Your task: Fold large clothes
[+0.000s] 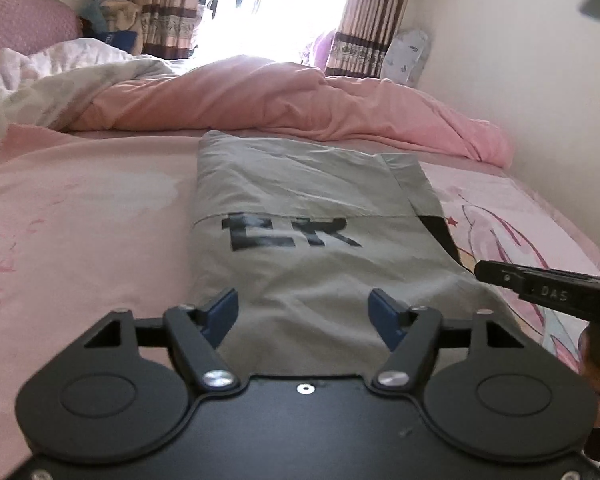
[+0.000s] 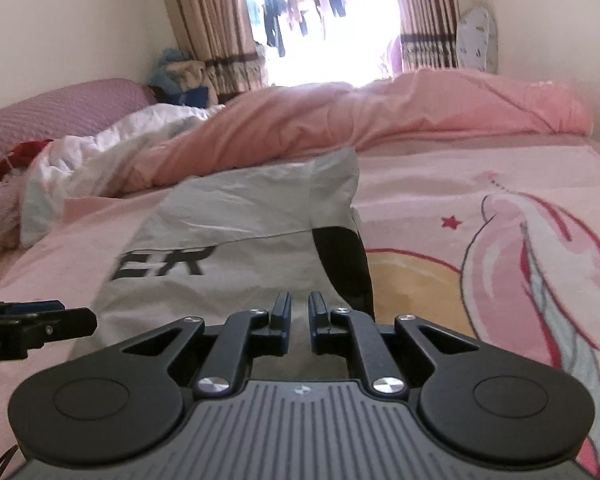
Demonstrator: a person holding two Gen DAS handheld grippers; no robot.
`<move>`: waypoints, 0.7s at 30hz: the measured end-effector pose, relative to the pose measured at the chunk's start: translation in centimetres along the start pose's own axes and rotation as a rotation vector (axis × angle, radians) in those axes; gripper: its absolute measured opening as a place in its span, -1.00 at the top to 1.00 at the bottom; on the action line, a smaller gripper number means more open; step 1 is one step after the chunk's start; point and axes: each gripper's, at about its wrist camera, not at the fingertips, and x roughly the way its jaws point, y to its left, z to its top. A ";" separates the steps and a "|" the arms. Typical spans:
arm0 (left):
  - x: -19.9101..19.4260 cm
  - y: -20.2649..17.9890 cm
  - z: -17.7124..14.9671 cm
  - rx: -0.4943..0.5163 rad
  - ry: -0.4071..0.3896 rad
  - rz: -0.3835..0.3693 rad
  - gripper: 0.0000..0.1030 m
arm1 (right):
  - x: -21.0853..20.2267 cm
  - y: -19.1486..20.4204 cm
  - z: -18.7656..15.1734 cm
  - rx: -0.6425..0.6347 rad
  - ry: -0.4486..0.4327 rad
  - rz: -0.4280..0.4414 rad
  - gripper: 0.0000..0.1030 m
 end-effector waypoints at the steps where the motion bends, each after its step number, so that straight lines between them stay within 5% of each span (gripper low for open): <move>1: -0.9 -0.2 -0.5 0.001 0.000 -0.007 -0.23 | -0.9 0.2 -0.3 -0.008 -0.009 0.002 0.80; 9: -1.3 -1.5 -5.6 0.017 0.061 -0.016 0.04 | -2.7 0.0 -3.1 -0.003 0.017 -0.014 0.80; 14: 0.6 -0.6 -6.6 -0.001 0.089 -0.015 0.05 | -0.2 -1.2 -5.0 0.025 0.091 -0.053 0.83; 21: 0.9 -0.4 -7.8 0.023 0.052 -0.015 -0.01 | 0.2 -1.5 -6.0 0.031 0.072 -0.054 0.91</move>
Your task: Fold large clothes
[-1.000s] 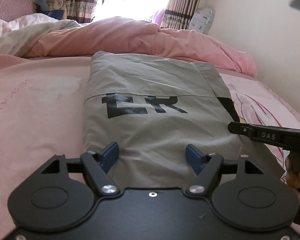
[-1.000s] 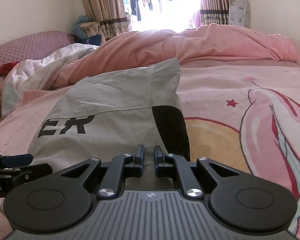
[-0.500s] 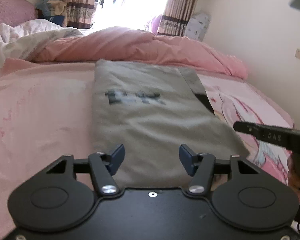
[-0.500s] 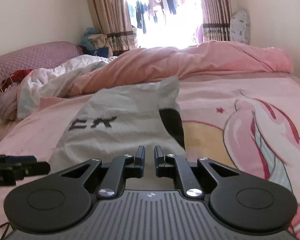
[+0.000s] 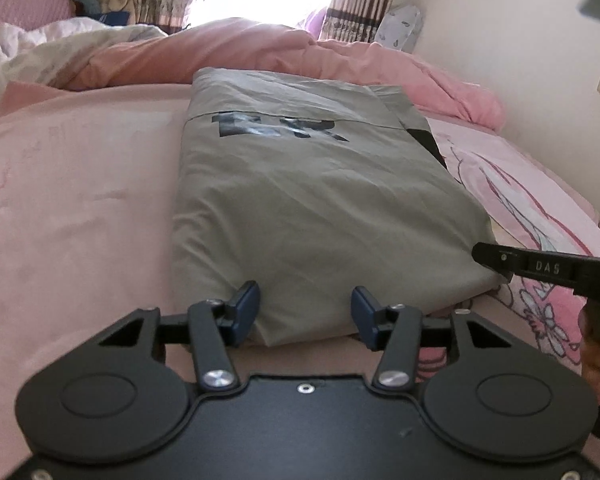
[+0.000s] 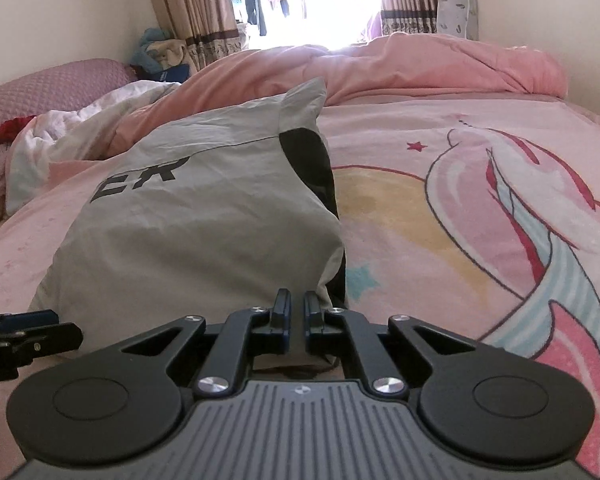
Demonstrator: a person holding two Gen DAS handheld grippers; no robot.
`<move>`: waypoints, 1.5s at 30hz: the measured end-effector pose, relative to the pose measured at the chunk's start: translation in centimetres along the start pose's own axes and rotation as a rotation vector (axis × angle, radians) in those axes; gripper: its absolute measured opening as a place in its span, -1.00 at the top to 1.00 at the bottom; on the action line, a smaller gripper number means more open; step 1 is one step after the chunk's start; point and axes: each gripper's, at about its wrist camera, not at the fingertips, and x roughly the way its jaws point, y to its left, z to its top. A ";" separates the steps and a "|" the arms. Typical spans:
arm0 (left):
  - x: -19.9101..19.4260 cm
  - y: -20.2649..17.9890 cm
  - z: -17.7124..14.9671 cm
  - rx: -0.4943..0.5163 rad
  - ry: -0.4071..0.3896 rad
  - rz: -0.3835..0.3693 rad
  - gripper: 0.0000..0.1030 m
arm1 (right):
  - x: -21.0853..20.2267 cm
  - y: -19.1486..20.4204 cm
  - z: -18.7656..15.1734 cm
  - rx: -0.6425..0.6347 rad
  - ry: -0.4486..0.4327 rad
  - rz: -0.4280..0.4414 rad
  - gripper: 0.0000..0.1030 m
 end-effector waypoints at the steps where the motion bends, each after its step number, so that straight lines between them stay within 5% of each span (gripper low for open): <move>1: 0.0 0.1 0.1 0.000 -0.002 -0.003 -0.01 | 0.0 -0.1 0.0 0.005 0.001 0.005 0.91; 11: -0.7 0.6 0.3 -0.050 -0.004 -0.036 -0.02 | 0.0 -0.7 0.1 0.022 0.014 0.015 0.87; 13: -1.4 0.6 1.0 -0.067 0.006 -0.048 -0.13 | -0.5 -0.4 0.5 0.023 0.022 0.020 0.68; 17: -4.4 -0.9 2.0 -0.046 -0.015 0.020 -0.82 | -2.9 0.6 1.0 0.010 -0.004 0.004 0.37; 24: -11.3 -3.1 2.2 -0.022 -0.033 0.087 -0.92 | -9.4 2.5 1.7 -0.021 -0.024 0.005 -0.04; 35: -20.2 -5.6 -1.0 -0.011 -0.057 0.168 -1.00 | -19.7 4.5 0.3 -0.075 -0.100 0.002 -0.26; 45: -24.1 -6.7 -5.0 -0.067 -0.021 0.173 -1.00 | -23.4 4.0 -3.4 -0.062 -0.058 -0.021 -0.30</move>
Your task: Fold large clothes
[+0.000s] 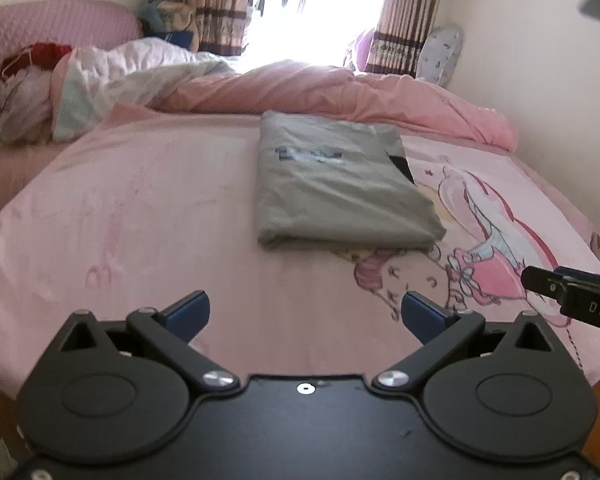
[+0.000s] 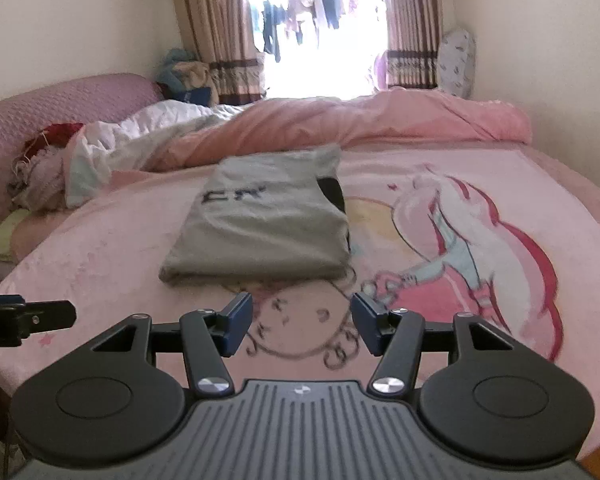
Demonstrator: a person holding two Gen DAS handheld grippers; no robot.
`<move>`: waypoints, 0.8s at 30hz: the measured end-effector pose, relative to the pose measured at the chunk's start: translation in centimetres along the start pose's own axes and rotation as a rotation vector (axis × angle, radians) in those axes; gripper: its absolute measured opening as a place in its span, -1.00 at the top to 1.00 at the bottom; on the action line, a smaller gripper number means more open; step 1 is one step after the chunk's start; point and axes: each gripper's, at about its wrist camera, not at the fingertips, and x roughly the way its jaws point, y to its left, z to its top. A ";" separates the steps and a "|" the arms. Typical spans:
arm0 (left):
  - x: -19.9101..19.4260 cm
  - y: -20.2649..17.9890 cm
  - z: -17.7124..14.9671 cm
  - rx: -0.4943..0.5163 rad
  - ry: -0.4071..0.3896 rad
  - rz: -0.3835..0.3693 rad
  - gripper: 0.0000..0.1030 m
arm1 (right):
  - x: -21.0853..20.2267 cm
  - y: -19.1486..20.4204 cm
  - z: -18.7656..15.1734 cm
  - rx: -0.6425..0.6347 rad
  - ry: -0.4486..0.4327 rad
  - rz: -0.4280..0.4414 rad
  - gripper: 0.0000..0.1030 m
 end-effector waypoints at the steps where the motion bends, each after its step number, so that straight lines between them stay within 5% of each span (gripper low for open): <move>1: -0.2 0.0 -0.4 -0.004 0.009 -0.004 -1.00 | -0.1 0.0 -0.3 0.006 0.006 -0.002 -0.30; 24: 1.8 -0.9 -2.8 0.018 0.130 0.028 -1.00 | 0.5 0.3 -3.4 0.025 0.109 0.010 -0.30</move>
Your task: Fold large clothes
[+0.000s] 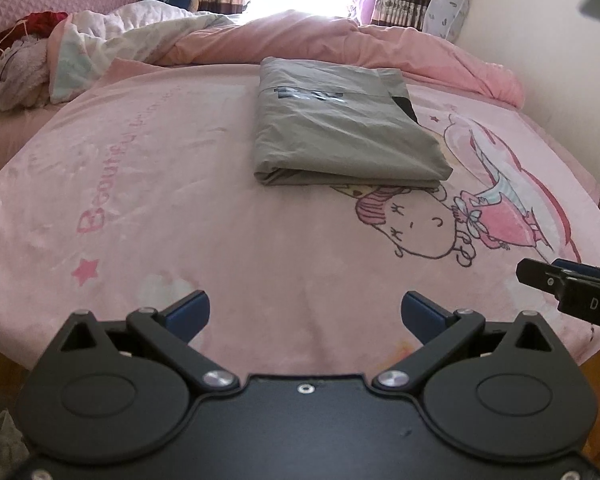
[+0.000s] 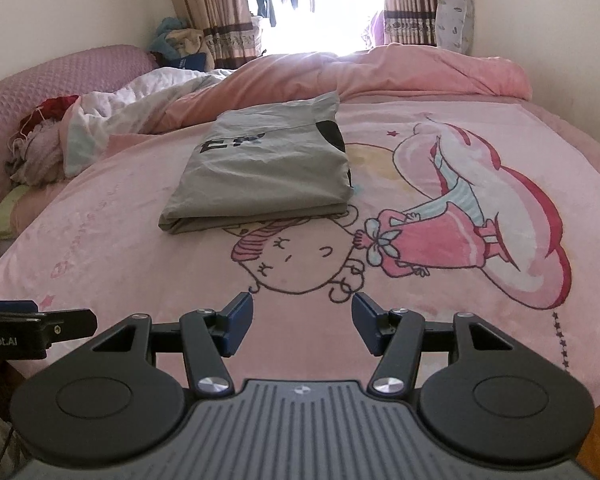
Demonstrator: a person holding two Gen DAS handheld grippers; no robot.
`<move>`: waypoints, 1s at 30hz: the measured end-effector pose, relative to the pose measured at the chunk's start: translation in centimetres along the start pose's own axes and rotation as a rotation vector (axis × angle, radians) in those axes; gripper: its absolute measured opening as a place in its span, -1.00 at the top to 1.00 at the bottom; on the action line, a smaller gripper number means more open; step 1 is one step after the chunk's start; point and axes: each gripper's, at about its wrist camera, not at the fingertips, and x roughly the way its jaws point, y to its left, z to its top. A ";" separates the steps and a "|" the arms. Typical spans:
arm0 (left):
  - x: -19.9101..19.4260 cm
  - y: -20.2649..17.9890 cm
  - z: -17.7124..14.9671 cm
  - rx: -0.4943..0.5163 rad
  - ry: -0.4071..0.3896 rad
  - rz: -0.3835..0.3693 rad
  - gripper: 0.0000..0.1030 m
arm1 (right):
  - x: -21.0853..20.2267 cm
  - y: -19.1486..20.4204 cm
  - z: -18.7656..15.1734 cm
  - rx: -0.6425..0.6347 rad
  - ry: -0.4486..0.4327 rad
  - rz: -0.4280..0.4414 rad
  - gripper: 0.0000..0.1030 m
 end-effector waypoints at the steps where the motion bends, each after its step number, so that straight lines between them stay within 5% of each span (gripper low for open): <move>1: 0.0 0.0 0.0 0.003 0.001 0.001 -1.00 | 0.0 0.1 0.0 -0.001 0.002 0.000 -0.30; 30: 0.7 0.1 0.5 0.009 0.025 -0.002 -1.00 | 0.8 -0.5 0.3 0.009 0.026 -0.008 -0.30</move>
